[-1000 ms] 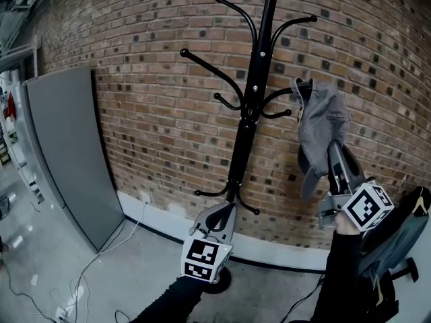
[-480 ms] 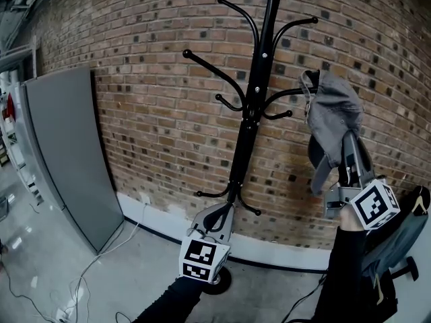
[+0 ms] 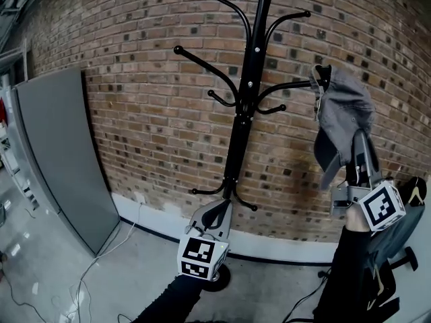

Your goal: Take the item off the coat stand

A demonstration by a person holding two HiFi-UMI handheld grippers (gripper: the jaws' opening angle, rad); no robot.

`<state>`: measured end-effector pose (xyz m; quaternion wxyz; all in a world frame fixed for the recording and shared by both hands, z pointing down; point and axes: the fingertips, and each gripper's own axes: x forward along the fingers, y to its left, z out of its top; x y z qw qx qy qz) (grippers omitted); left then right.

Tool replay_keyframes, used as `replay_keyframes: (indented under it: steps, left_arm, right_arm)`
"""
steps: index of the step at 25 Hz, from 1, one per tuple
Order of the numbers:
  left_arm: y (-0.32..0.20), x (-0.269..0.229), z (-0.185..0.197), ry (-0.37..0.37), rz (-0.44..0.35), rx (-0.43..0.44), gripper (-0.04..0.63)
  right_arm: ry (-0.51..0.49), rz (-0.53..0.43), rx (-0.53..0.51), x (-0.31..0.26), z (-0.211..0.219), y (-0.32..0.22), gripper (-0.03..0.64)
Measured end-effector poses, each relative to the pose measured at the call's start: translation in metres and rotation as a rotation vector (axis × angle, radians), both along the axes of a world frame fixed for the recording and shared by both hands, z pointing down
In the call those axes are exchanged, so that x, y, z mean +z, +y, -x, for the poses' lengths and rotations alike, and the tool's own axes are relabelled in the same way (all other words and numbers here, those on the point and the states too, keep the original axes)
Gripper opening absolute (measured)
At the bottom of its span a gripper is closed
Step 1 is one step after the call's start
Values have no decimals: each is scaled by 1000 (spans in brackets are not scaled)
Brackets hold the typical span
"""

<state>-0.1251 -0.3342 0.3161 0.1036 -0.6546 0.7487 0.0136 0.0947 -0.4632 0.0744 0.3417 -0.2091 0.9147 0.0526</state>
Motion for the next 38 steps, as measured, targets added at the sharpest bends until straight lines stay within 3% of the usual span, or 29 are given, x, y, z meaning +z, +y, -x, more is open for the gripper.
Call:
replay_keyframes:
  steps: [12, 38]
  left_arm:
    - [-16, 2, -29, 3, 8, 97, 7]
    - [-14, 9, -40, 8, 24, 147, 6]
  right_arm:
    - [-9, 33, 77, 23, -47, 9, 28]
    - [-59, -32, 59, 3, -57, 51, 28]
